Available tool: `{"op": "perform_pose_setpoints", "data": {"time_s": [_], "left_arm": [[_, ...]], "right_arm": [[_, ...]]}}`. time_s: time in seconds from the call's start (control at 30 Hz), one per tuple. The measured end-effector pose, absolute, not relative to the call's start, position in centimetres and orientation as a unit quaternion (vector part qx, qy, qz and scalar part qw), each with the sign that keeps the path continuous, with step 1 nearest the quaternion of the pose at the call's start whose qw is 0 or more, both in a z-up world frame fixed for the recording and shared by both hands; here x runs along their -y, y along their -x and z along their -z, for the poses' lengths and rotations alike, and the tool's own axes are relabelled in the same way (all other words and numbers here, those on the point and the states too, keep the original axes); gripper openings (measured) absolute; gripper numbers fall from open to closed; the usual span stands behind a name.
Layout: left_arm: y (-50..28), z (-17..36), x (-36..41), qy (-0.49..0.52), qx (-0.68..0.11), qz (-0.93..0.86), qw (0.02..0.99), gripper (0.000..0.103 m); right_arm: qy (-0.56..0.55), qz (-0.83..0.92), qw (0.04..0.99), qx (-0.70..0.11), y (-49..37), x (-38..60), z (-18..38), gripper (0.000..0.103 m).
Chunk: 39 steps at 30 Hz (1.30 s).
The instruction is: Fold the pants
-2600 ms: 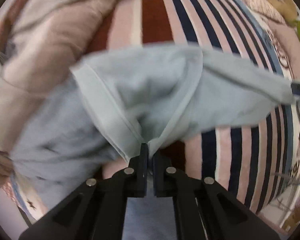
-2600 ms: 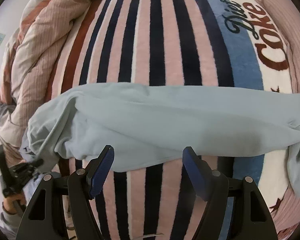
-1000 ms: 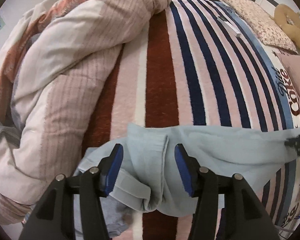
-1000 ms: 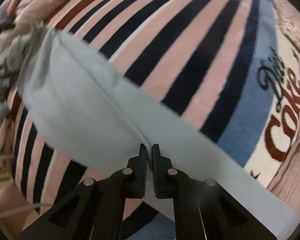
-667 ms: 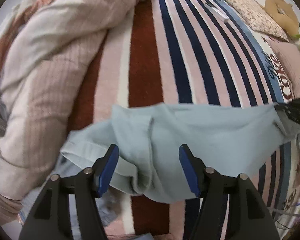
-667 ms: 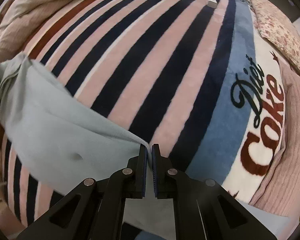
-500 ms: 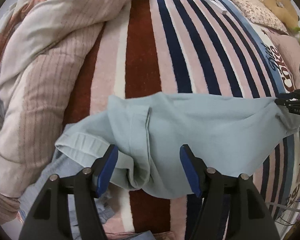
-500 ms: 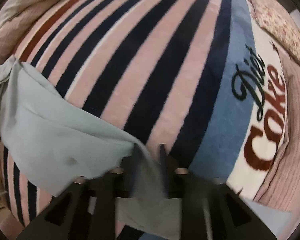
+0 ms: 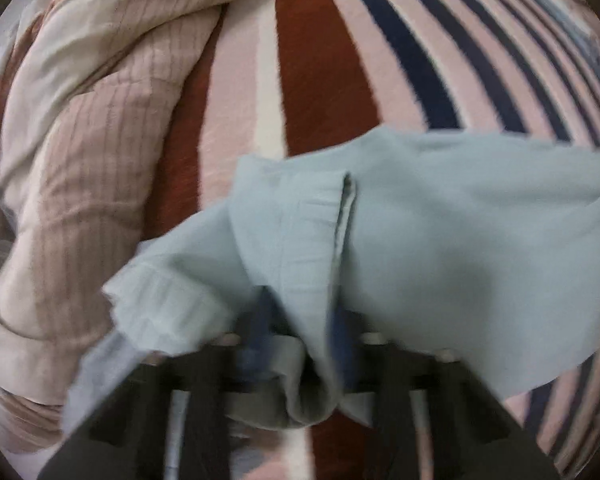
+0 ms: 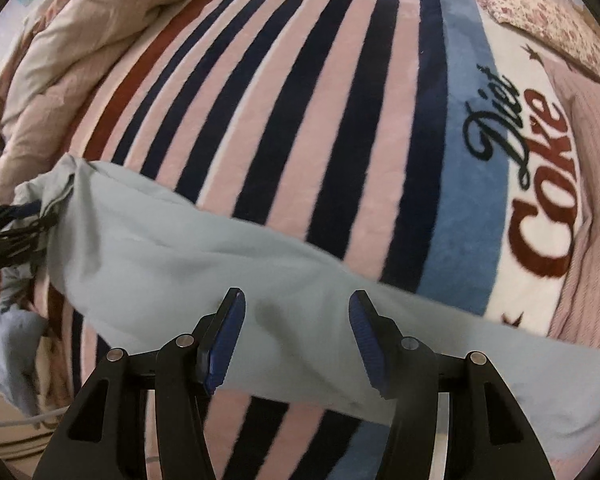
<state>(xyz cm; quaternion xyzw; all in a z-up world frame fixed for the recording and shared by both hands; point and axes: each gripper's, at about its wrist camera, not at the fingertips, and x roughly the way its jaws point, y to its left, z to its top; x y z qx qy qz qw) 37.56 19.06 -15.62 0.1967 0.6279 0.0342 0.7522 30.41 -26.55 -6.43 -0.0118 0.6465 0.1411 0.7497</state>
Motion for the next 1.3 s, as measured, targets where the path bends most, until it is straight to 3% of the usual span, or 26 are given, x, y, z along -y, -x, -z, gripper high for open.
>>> {"op": "perform_pose_setpoints", "data": {"time_s": [0.13,0.43,0.5,0.57,0.7,0.77,1.17,1.2,1.27,1.3], "left_arm": [[-37.0,13.1,-22.2,-0.171,-0.624,-0.073,0.759,0.010],[-35.8,10.4,-25.7,-0.043,-0.613,-0.105,0.782,0.013],[-35.4,9.7,-25.0,-0.051,-0.607,-0.112,0.785,0.020],[-35.3,8.7,-24.1,-0.055,-0.597,-0.116,0.792,0.036],[-34.5,5.7,-20.6,-0.057,-0.577,-0.091,0.809,0.043],[-34.4,4.5,-18.8,-0.052,-0.569,-0.074,0.818,0.052],[-31.6,5.4,-5.3,0.005,-0.575,0.035,0.817,0.053],[-31.3,5.6,-4.2,0.007,-0.577,0.041,0.816,0.053],[-30.8,5.6,-2.9,0.008,-0.577,0.048,0.815,0.053],[-30.5,5.6,-2.5,0.007,-0.577,0.050,0.815,0.053]], "right_arm": [[0.011,-0.131,0.752,-0.645,-30.1,27.3,6.2,0.050],[0.024,-0.070,0.751,-0.656,-28.1,32.0,6.3,0.050],[0.041,-0.064,0.749,-0.658,-27.2,33.3,6.1,0.050],[0.056,-0.064,0.748,-0.658,-26.3,34.6,5.5,0.052],[0.087,-0.056,0.749,-0.655,-24.8,37.5,4.1,0.056],[0.097,-0.051,0.747,-0.656,-24.0,39.7,3.6,0.058],[0.106,-0.104,0.722,-0.676,-20.1,45.1,5.9,0.058],[0.109,-0.105,0.723,-0.674,-19.9,45.1,6.2,0.055],[0.132,-0.100,0.734,-0.659,-19.6,45.1,7.0,0.036],[0.147,-0.091,0.740,-0.650,-19.5,45.1,7.1,0.006]]}}
